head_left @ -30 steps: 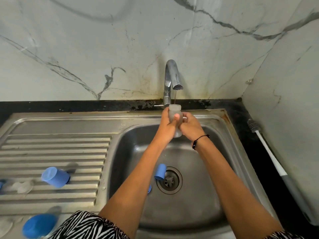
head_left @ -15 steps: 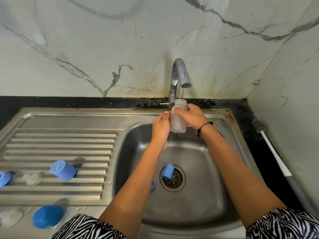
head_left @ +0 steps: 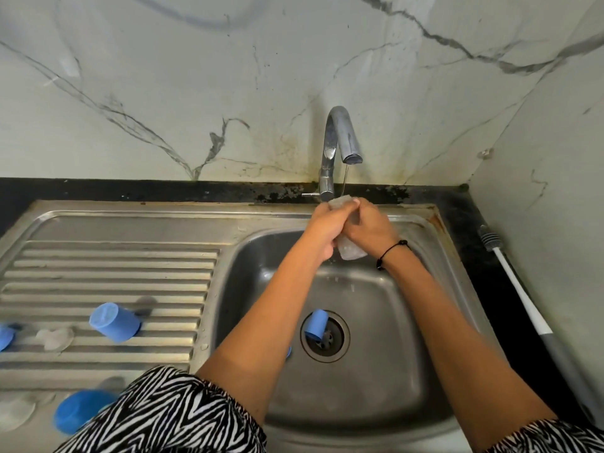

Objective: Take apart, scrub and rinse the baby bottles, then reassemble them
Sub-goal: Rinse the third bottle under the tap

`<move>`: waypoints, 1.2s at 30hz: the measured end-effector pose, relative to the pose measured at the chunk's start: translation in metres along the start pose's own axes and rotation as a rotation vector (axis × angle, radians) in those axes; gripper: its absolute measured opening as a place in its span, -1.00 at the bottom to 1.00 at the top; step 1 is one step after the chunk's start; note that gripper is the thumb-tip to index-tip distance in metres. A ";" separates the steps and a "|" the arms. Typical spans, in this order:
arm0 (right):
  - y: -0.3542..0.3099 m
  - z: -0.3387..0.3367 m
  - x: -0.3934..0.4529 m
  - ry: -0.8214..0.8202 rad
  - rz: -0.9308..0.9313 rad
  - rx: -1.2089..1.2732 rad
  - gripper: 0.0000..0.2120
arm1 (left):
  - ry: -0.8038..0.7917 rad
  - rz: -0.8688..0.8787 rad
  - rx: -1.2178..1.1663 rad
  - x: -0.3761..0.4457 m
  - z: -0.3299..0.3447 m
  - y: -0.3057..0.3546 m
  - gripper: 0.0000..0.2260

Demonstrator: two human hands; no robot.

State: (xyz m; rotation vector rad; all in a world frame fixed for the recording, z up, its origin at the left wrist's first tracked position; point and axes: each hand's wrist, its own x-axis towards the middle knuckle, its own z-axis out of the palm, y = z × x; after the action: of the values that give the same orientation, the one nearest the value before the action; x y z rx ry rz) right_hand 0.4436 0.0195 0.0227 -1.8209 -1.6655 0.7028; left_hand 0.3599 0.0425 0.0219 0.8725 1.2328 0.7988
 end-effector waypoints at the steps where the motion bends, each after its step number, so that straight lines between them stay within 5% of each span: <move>1: 0.002 -0.001 0.000 0.014 -0.031 0.028 -0.60 | 0.035 0.009 -0.021 0.002 0.004 0.004 -0.76; 4: 0.011 0.007 -0.003 0.083 -0.075 0.027 -0.39 | 0.061 -0.016 -0.144 0.005 0.011 0.012 -0.91; 8: 0.018 0.006 -0.014 0.220 0.052 0.184 -0.47 | 0.041 -0.051 -0.177 0.010 0.013 0.013 -0.92; 11: 0.019 -0.004 -0.015 0.028 0.181 0.750 -0.66 | -0.070 -0.074 -0.299 0.012 0.005 0.013 -0.93; 15: 0.025 -0.007 -0.017 -0.278 0.272 1.278 -0.57 | -0.227 -0.069 -0.330 0.010 -0.005 0.018 -0.92; 22: 0.020 0.003 -0.012 -0.084 0.108 0.306 -0.44 | -0.015 0.029 -0.237 0.019 -0.004 0.010 -0.91; 27: 0.024 -0.002 -0.016 -0.229 0.257 0.832 -0.57 | -0.206 0.022 -0.331 0.013 -0.010 0.010 -0.77; 33: 0.021 0.007 -0.017 0.048 0.203 0.385 -0.74 | -0.093 0.131 -0.090 0.014 -0.007 -0.004 -0.74; 36: 0.021 0.005 -0.012 0.048 0.072 0.277 -0.67 | -0.083 0.183 -0.104 0.013 -0.008 -0.005 -0.75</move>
State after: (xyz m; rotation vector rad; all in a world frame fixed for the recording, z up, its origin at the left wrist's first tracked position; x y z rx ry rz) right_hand 0.4539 0.0064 0.0046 -1.6921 -1.3999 0.8677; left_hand 0.3542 0.0527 0.0109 0.9328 1.0401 0.9549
